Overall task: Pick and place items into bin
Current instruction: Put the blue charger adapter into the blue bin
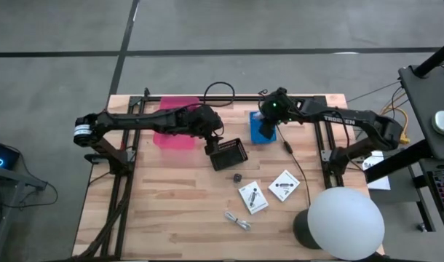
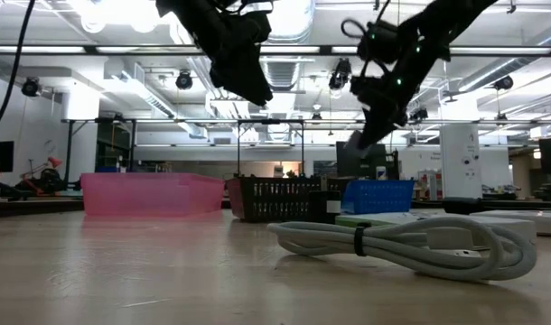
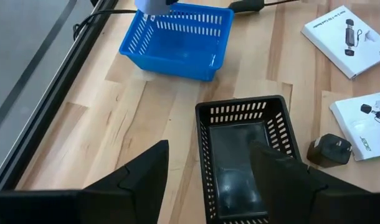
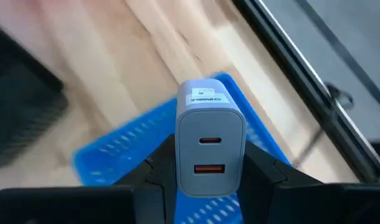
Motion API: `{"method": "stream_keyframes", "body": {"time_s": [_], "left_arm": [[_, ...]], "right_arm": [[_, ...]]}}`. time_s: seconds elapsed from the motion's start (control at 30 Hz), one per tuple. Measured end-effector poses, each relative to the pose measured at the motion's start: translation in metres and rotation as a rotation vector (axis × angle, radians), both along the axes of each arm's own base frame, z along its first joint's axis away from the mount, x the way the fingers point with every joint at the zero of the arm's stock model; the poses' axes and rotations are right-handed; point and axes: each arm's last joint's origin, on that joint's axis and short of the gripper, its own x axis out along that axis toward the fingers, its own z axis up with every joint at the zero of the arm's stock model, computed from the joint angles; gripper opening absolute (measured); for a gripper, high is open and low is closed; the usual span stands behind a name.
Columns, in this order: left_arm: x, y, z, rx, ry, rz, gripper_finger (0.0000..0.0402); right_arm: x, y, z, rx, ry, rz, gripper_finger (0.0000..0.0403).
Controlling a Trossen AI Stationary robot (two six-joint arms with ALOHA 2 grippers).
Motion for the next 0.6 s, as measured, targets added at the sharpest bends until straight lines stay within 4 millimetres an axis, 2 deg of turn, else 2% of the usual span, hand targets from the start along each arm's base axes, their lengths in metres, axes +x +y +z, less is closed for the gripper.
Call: {"method": "stream_keyframes", "body": {"time_s": [0.47, 0.6], "left_arm": [[-0.001, 0.0, -0.004, -0.028, 0.003, 0.039, 0.0208], [-0.001, 0.0, -0.004, -0.03, 0.003, 0.041, 0.0208]], "right_arm": [[0.012, -0.015, -0.049, 0.082, 0.158, -0.018, 0.0104], [0.012, -0.017, -0.054, 0.089, 0.177, -0.031, 0.0139]]}}
